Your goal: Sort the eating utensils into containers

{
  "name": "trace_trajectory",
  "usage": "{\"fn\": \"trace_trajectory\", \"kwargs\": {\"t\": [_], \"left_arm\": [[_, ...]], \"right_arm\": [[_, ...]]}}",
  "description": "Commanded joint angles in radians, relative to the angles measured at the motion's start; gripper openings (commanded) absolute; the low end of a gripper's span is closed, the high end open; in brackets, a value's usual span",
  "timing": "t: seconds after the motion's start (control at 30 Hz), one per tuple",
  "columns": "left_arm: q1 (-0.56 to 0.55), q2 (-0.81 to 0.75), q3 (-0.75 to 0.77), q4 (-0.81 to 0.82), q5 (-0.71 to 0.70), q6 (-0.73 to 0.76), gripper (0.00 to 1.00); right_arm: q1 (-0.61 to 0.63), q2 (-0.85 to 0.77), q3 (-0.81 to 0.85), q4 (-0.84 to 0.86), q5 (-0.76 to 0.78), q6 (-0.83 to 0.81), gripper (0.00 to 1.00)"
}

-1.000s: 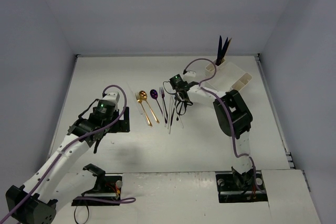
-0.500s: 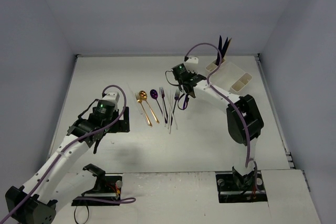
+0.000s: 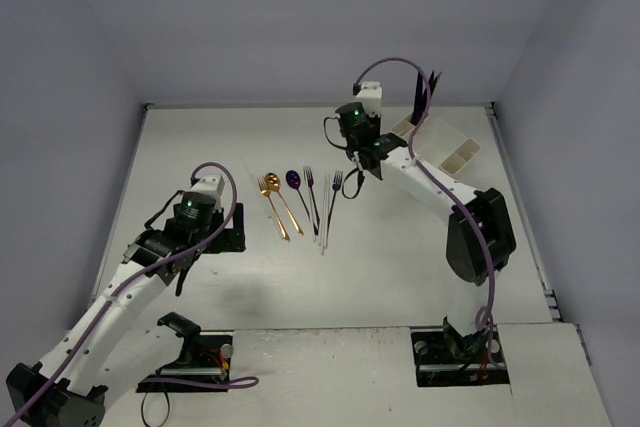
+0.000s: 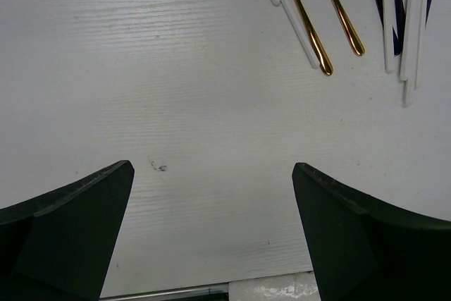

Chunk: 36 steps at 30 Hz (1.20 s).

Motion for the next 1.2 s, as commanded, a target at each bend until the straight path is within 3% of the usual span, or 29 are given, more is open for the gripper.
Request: {"fn": "trace_trajectory", "kwargs": {"t": [0.0, 0.2, 0.47, 1.17], "left_arm": [[0.009, -0.005, 0.008, 0.036, -0.020, 0.015, 0.95], [0.008, -0.003, 0.006, 0.036, -0.020, 0.017, 0.95], [0.006, -0.009, 0.004, 0.038, -0.023, 0.015, 0.95], [-0.015, -0.009, 0.001, 0.035, -0.039, 0.017, 0.95]], "right_arm": [[-0.066, -0.164, 0.047, 0.256, -0.039, -0.182, 0.00], [-0.176, -0.203, -0.006, 0.513, -0.097, -0.319, 0.00], [-0.272, -0.134, -0.019, 0.769, -0.162, -0.422, 0.00], [-0.351, 0.087, -0.086, 1.109, -0.278, -0.413, 0.00]]}}
